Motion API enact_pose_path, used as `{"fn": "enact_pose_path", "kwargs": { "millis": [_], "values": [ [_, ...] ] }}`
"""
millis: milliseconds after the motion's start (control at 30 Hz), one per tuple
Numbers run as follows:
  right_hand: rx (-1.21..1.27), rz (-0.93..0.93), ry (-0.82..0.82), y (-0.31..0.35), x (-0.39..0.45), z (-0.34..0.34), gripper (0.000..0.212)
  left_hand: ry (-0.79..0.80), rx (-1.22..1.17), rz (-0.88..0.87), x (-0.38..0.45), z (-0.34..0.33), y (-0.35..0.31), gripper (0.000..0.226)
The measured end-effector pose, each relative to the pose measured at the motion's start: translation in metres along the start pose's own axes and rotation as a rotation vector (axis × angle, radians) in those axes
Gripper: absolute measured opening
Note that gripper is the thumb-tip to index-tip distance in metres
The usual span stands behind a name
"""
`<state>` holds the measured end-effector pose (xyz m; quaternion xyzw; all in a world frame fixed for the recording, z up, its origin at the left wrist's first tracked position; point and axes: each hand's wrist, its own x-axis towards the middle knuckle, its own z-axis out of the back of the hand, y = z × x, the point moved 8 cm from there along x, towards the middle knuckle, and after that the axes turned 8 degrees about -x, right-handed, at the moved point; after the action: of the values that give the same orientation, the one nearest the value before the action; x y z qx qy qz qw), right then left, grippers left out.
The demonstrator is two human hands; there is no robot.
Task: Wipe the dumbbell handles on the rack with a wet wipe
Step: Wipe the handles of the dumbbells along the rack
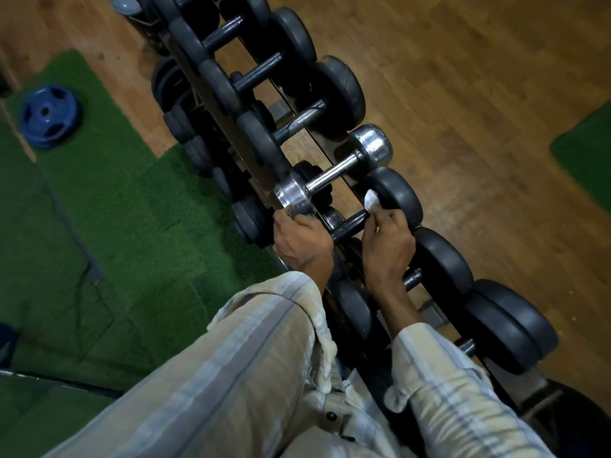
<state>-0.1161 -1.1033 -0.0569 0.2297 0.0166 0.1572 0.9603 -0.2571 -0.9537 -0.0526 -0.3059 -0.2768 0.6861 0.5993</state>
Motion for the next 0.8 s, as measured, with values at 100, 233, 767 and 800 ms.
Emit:
{"fn": "enact_pose_path", "kwargs": {
  "millis": [100,233,767,800],
  "values": [
    [0.28,-0.295,-0.081,-0.009,-0.007,-0.004,0.023,0.002,0.002,0.008,-0.001,0.0,0.0,0.035],
    [0.63,-0.605,-0.174,-0.017,-0.014,-0.02,0.017,0.004,0.001,0.006,-0.001,0.001,0.0,0.037],
    [0.936,-1.26,-0.078,-0.037,-0.032,-0.063,0.024,-0.009,-0.014,-0.011,-0.001,0.002,-0.002,0.026],
    [0.931,-1.263,-0.057,-0.037,-0.031,-0.063,0.024,-0.01,-0.012,-0.01,-0.001,0.001,-0.001,0.026]
  ]
}}
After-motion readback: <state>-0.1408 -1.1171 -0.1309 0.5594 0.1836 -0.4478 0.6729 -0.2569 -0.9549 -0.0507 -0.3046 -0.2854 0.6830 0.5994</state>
